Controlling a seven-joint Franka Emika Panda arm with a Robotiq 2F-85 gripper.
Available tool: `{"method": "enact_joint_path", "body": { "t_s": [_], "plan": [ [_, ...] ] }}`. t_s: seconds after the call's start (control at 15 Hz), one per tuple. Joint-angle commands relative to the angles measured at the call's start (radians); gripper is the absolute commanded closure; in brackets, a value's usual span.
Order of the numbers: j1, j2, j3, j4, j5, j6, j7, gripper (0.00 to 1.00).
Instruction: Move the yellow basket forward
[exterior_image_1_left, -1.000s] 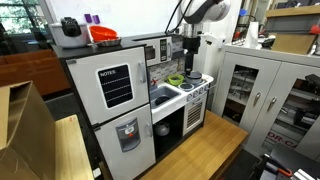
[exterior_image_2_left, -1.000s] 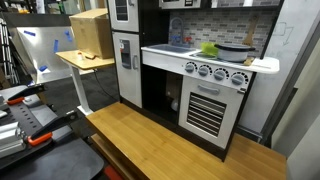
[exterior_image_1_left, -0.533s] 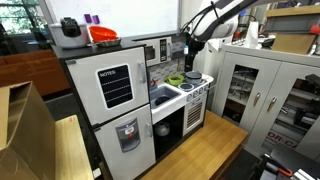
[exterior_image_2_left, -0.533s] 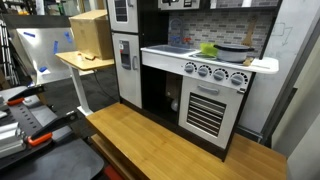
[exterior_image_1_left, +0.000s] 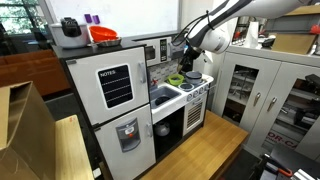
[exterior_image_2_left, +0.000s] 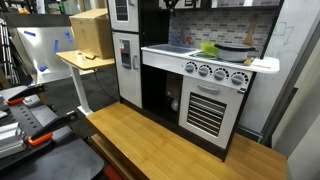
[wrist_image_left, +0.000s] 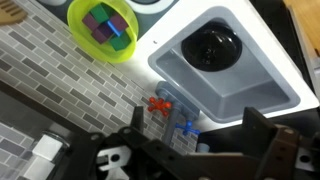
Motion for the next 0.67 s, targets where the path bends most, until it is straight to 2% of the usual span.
{"method": "enact_joint_path", "body": {
  "t_s": [0.0,0.13,0.6],
  "plan": [
    [0.016,0.004,-0.023,0.022,0.071,-0.023,-0.074,0.0],
    [-0.016,0.015,-0.002,0.038,0.087,-0.042,-0.107,0.0],
    [-0.018,0.021,0.01,0.042,0.088,-0.043,-0.108,0.0]
  ]
}}
